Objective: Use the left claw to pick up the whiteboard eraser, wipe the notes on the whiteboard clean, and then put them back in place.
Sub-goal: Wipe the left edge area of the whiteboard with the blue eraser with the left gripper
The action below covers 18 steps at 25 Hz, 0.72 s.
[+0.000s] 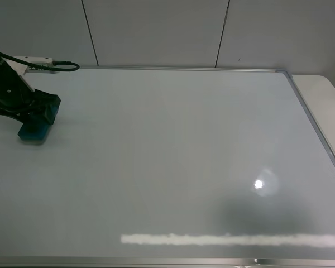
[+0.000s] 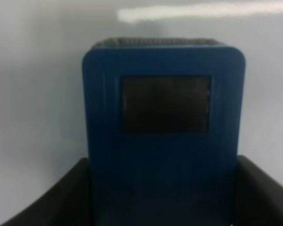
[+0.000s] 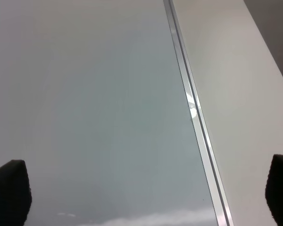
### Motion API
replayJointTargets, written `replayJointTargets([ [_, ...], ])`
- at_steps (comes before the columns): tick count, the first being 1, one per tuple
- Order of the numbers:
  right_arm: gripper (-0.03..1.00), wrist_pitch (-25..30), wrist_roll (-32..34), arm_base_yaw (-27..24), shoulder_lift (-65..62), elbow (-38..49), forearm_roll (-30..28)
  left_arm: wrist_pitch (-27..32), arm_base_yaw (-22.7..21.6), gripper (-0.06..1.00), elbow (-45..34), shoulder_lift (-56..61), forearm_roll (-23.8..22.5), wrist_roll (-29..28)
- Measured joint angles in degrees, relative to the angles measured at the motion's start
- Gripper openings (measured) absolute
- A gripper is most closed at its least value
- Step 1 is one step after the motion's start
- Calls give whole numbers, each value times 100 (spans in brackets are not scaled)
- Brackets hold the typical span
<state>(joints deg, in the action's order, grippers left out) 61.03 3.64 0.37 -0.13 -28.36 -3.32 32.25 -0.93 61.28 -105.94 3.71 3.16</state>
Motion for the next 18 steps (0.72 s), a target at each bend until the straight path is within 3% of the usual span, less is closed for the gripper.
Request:
replayJointTargets([
  [18, 99, 0, 0, 0, 0, 0, 0, 1, 0, 56, 0, -268, 149, 205],
])
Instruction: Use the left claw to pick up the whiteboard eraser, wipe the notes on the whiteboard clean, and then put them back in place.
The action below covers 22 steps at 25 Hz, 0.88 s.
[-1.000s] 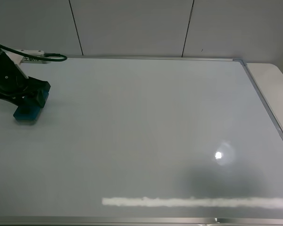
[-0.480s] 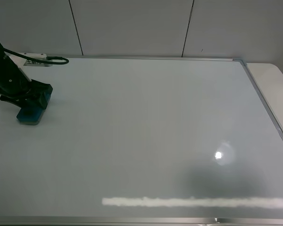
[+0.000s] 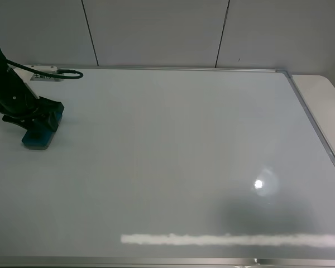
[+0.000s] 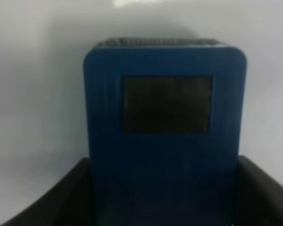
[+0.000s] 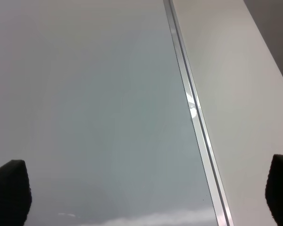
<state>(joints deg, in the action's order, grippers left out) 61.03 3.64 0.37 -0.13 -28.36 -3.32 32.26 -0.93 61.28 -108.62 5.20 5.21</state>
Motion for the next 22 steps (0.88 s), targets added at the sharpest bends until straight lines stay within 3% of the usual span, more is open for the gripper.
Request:
replayJointTargets([
  [5, 99, 0, 0, 0, 0, 0, 0, -5, 0, 59, 0, 0, 0, 51],
  [7, 99, 0, 0, 0, 0, 0, 0, -5, 0, 82, 0, 0, -5, 56],
  [10, 99, 0, 0, 0, 0, 0, 0, 6, 0, 96, 0, 62, -127, 56],
  [22, 99, 0, 0, 0, 0, 0, 0, 803, 39, 99, 0, 2302, -329, 50],
])
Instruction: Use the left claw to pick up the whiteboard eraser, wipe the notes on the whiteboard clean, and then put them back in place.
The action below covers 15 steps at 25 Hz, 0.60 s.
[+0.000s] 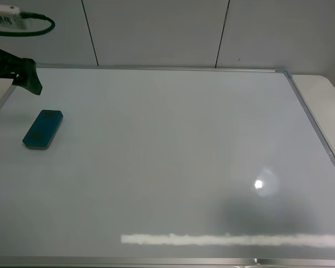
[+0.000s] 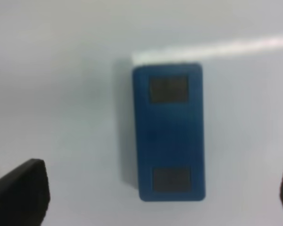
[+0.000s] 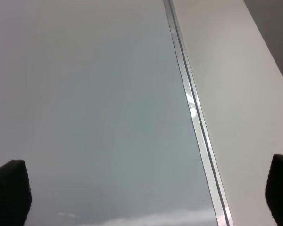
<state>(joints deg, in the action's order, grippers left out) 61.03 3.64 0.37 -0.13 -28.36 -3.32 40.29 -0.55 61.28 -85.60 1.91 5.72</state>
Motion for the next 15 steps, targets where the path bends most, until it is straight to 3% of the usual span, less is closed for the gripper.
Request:
replayJointTargets([
  [15, 99, 0, 0, 0, 0, 0, 0, 950, 0, 99, -81, 3517, -229, -419],
])
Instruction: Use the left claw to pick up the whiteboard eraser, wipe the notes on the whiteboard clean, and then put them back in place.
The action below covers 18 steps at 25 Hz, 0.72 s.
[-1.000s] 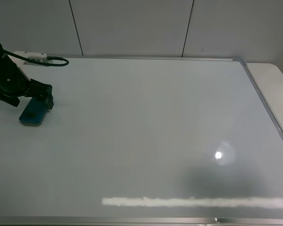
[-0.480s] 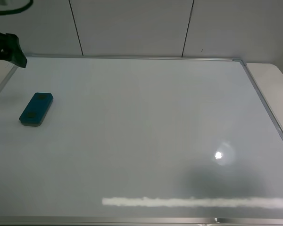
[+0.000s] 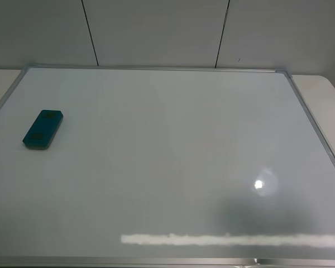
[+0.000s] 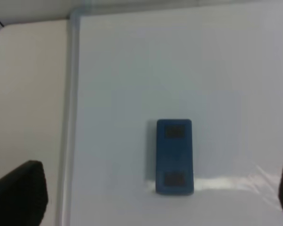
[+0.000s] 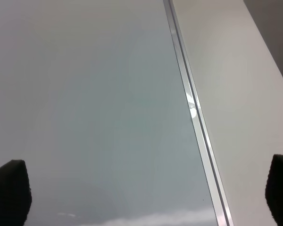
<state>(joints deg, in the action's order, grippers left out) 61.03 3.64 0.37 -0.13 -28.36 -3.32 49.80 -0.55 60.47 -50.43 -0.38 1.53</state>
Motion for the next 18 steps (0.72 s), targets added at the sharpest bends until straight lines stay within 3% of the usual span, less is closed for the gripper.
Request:
replayJointTargets([
  [18, 99, 0, 0, 0, 0, 0, 0, 354, 0, 99, -2421, 3943, 38, -362],
])
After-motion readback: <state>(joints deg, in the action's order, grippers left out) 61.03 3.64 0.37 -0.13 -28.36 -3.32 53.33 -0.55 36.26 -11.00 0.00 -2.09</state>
